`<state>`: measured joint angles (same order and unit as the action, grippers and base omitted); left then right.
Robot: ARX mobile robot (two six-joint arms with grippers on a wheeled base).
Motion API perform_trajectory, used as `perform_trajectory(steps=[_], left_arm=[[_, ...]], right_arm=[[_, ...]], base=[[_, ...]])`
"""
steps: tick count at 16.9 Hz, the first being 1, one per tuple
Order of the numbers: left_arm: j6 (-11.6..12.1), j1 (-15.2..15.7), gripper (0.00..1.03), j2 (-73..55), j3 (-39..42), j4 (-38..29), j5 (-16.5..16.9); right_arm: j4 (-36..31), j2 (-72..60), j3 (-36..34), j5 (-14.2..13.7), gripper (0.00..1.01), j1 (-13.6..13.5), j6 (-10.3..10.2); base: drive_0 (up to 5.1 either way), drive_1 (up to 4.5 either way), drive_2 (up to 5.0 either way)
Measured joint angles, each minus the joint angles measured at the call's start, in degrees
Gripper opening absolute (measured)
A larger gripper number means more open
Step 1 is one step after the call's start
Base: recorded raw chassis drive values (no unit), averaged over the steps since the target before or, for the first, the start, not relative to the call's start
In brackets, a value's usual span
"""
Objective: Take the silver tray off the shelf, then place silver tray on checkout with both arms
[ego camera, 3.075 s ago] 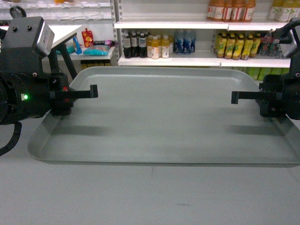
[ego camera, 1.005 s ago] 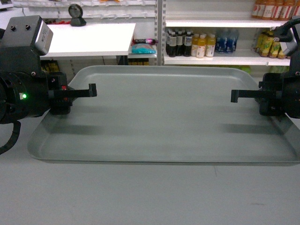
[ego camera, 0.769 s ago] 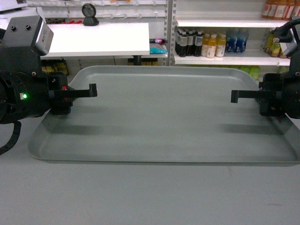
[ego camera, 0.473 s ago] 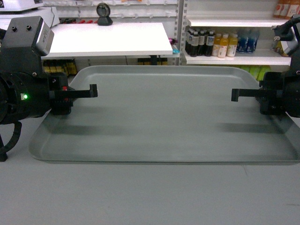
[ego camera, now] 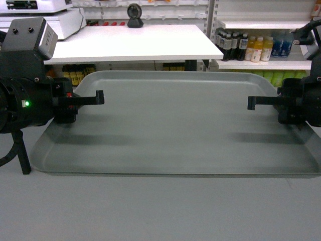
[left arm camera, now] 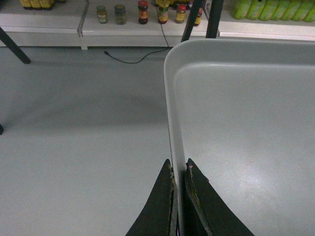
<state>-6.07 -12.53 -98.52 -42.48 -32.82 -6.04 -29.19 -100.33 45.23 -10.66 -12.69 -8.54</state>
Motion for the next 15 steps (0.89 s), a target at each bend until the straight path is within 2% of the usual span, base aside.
perform_trajectory(steps=[15], left_arm=[[0.0,0.0,0.04,0.0,0.0,-0.11,0.09]], right_arm=[[-0.07,0.0,0.0,0.04,0.03,-0.02,0.0]], base=[[-4.9,2.43,2.4]])
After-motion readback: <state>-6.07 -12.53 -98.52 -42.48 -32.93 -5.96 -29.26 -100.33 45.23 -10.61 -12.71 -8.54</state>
